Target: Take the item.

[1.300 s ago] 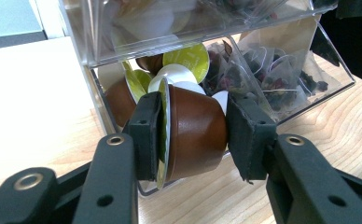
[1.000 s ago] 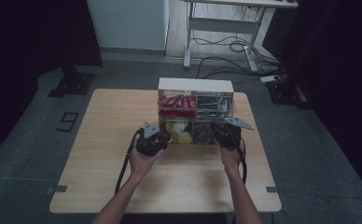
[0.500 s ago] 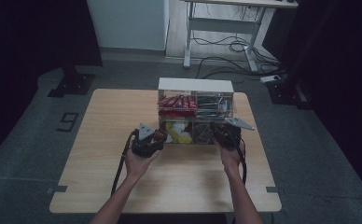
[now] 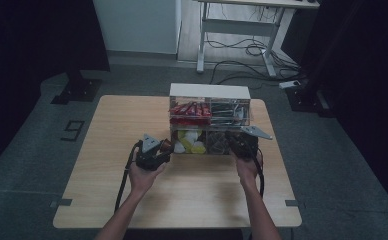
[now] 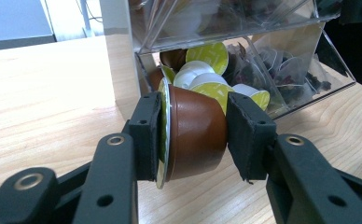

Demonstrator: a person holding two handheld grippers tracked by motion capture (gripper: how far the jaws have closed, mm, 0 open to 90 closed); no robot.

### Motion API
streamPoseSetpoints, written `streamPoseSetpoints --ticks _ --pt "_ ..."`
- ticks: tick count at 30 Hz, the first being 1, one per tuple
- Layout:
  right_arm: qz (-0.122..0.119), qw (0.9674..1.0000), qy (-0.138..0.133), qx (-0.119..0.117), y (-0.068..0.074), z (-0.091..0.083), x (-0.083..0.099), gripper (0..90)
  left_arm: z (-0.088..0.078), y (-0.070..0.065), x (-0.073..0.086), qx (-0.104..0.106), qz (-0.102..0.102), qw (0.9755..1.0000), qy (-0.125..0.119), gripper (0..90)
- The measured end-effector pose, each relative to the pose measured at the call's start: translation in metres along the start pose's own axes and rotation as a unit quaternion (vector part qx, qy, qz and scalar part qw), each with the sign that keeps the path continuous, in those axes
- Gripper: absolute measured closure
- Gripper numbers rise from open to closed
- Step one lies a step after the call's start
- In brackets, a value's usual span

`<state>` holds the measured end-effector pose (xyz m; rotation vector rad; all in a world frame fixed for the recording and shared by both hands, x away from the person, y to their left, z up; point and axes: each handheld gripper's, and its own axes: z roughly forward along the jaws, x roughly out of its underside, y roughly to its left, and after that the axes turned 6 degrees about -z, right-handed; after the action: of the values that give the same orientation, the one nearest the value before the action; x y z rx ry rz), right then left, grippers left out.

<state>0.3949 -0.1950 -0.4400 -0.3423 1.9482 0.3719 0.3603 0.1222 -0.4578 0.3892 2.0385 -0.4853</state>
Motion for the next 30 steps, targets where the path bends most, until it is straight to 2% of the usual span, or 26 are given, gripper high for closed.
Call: streamPoseSetpoints --ticks 30 --pt "-0.004 1.0000 -0.001 0.004 0.001 0.000 0.001 88.9 -0.020 0.024 0.019 -0.016 -0.014 0.9997 0.010 57.7"
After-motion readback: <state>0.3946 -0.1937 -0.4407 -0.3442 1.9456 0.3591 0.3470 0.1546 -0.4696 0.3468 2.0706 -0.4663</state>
